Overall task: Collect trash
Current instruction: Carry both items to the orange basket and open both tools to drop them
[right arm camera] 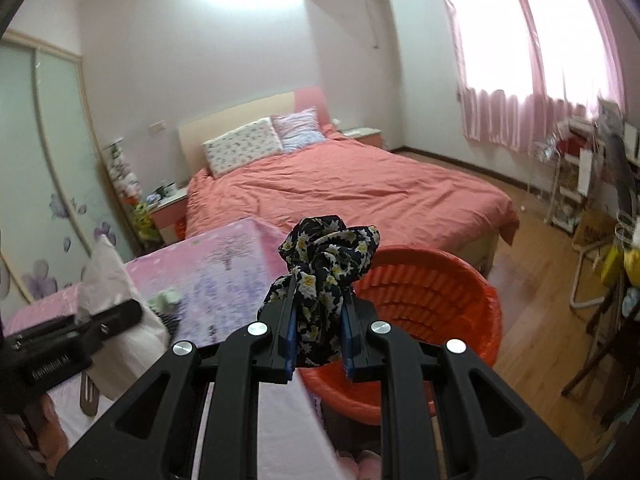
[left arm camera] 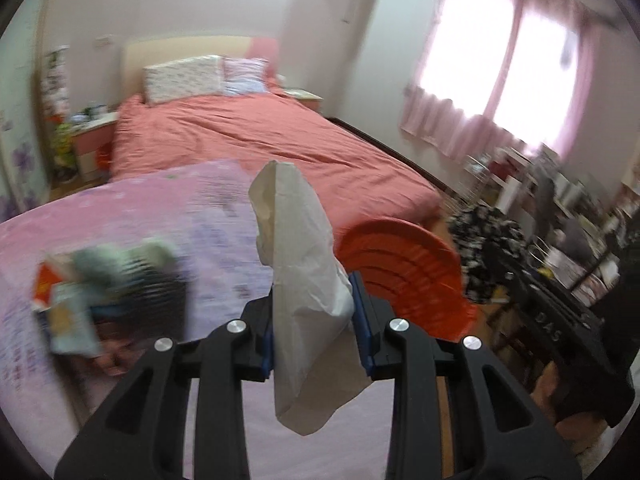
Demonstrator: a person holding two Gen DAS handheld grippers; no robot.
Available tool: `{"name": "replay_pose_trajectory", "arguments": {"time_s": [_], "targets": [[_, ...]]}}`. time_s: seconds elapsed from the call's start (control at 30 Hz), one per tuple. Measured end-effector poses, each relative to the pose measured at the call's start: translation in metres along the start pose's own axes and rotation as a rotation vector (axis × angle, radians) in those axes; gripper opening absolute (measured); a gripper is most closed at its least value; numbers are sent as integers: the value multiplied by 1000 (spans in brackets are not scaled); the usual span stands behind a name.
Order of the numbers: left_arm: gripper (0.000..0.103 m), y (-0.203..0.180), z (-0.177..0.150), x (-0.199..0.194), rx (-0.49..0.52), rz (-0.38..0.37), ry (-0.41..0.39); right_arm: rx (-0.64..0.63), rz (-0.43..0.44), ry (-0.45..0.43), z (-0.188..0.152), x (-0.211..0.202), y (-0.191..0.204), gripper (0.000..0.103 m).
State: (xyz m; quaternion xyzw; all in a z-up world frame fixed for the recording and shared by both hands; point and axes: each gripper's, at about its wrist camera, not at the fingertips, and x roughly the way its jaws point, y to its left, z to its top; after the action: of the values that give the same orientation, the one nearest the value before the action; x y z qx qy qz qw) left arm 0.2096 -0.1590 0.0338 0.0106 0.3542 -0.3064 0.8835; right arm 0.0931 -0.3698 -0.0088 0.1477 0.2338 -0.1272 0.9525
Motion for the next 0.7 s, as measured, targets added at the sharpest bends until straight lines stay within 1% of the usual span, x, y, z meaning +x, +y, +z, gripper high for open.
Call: {"name": "replay_pose_trajectory", "arguments": {"time_s": [0.1, 0.2, 0.33, 0.4, 0.43, 0.47, 0.5, 0.53, 0.57, 0.6, 0.7], "targets": [[32, -32, 6, 38, 47, -49, 40, 45, -9, 15, 0, 14, -19, 17], [32, -50, 10, 69, 78, -84, 77, 75, -14, 18, 2, 24, -37, 17], [32, -61, 15, 106, 105, -114, 114, 131, -8, 26, 5, 37, -58, 17], [35, -64, 17, 122, 109, -122, 128, 164, -5, 31, 6, 44, -69, 17], [36, -64, 17, 128, 109, -121, 133, 175, -3, 33, 5, 44, -69, 18], [41, -64, 18, 137, 108, -115, 140, 190, 3, 39, 4, 50, -72, 21], [50, -63, 19, 146, 105, -111, 151, 197, 5, 42, 6, 50, -73, 25], [54, -63, 17, 150, 102, -105, 156, 204, 4, 45, 5, 53, -75, 26], [59, -62, 17, 155, 99, -92, 161, 209, -2, 49, 3, 57, -76, 33], [60, -61, 18, 157, 98, -87, 164, 211, -7, 52, 2, 58, -77, 39], [62, -54, 16, 163, 89, -61, 179, 211, -22, 59, 2, 59, -81, 45]]}}
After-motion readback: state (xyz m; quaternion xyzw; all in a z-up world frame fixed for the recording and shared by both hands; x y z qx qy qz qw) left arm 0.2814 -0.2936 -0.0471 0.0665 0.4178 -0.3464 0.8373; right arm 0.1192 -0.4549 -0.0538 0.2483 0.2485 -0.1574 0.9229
